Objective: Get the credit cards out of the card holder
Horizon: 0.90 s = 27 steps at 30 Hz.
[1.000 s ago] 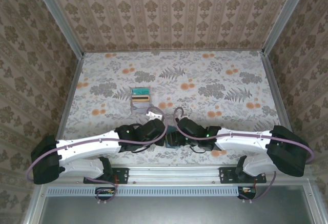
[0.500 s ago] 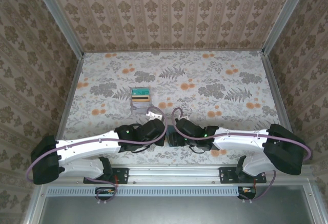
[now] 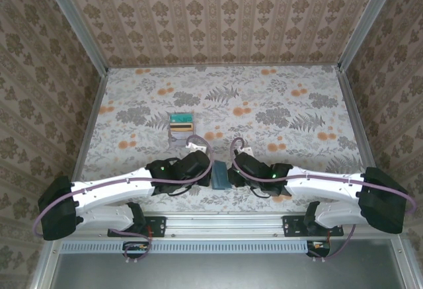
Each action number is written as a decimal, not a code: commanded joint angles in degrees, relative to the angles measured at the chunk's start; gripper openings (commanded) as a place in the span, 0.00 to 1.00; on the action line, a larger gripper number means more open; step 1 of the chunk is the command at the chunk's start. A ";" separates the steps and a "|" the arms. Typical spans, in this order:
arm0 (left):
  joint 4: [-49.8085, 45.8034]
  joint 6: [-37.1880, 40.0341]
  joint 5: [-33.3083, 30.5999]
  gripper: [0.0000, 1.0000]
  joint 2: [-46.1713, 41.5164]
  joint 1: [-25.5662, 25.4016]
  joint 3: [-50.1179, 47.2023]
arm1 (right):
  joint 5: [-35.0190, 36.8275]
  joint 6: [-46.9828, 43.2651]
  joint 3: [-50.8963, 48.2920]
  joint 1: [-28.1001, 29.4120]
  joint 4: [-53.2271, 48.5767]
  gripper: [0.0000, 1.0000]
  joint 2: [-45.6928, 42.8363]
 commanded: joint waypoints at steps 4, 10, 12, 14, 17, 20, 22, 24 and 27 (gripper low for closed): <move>0.40 1.37 1.49 0.00 -0.90 0.66 -0.07 | -5.06 -2.52 1.49 0.76 4.72 0.51 2.87; 0.48 1.54 2.03 0.00 -1.04 0.59 0.46 | -7.75 -3.26 5.04 1.62 6.59 0.54 7.01; 0.49 1.48 2.04 0.00 -1.20 0.60 0.46 | -7.91 -3.58 5.81 1.90 6.52 0.56 7.53; 0.40 1.58 2.05 0.00 -1.36 0.58 0.55 | -7.77 -3.80 6.56 2.07 6.05 0.58 9.62; 0.06 1.54 1.96 0.00 -1.64 0.60 0.72 | -6.60 -3.81 7.45 2.08 4.20 0.58 11.19; -0.05 1.50 1.87 0.00 -1.96 0.54 0.81 | -5.15 -3.64 7.16 2.08 3.07 0.57 11.77; -0.16 1.50 1.95 0.00 -2.30 0.56 0.86 | -4.11 -3.63 7.03 2.08 1.96 0.57 11.88; -0.46 1.59 1.82 0.00 -2.38 0.51 0.99 | -2.96 -3.55 7.04 2.08 0.75 0.56 11.59; -0.77 1.63 1.60 0.00 -2.41 0.50 1.16 | -0.20 -3.29 6.90 2.08 -1.50 0.49 10.32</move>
